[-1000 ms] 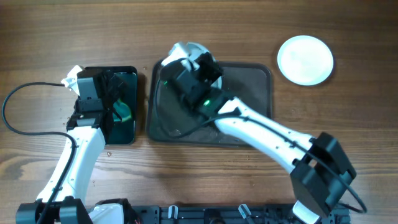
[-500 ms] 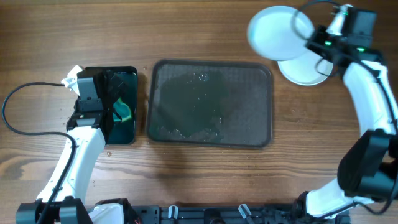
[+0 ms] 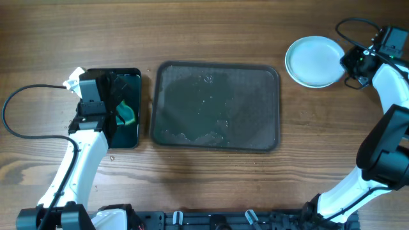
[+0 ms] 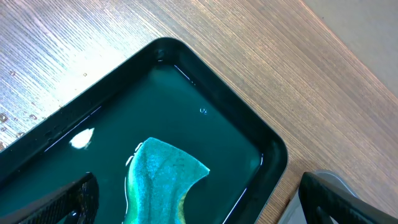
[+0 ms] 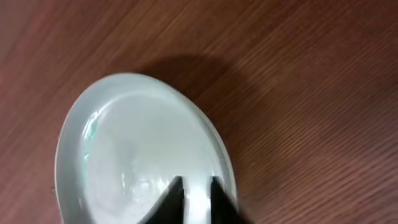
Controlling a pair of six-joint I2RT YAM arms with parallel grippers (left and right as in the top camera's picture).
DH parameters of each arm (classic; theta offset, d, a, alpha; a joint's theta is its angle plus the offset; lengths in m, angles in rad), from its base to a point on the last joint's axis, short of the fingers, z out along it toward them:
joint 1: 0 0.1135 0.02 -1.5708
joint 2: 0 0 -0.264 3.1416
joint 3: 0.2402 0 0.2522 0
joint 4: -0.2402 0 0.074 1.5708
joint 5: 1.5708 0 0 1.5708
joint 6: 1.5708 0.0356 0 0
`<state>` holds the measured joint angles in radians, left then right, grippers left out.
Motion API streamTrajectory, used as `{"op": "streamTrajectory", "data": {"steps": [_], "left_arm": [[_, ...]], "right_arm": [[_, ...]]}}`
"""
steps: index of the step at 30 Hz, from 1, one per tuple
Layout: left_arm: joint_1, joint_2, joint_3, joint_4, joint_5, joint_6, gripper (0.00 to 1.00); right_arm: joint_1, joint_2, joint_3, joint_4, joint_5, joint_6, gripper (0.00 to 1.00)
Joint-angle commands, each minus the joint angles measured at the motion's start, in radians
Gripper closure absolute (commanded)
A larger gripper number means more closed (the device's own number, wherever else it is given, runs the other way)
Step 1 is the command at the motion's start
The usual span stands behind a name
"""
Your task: Clean dirty plates on tray and stack at the side
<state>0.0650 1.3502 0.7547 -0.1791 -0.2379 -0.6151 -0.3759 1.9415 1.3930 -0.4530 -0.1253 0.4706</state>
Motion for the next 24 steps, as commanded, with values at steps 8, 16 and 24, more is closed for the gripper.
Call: {"op": "streamTrajectory", "data": {"steps": [8, 16, 24], "left_arm": [[0.005, 0.0, 0.003, 0.002, -0.013, 0.001, 0.0], [0.005, 0.0, 0.003, 0.002, -0.013, 0.001, 0.0], [0.005, 0.0, 0.003, 0.002, -0.013, 0.001, 0.0]], "right_arm": [[0.008, -0.081, 0.006, -0.161, -0.009, 0.035, 0.0], [0.105, -0.406, -0.103, -0.307, -0.001, -0.104, 0.0], [0.302, -0.622, -0.321, -0.353, -0.1, -0.119, 0.0]]}}
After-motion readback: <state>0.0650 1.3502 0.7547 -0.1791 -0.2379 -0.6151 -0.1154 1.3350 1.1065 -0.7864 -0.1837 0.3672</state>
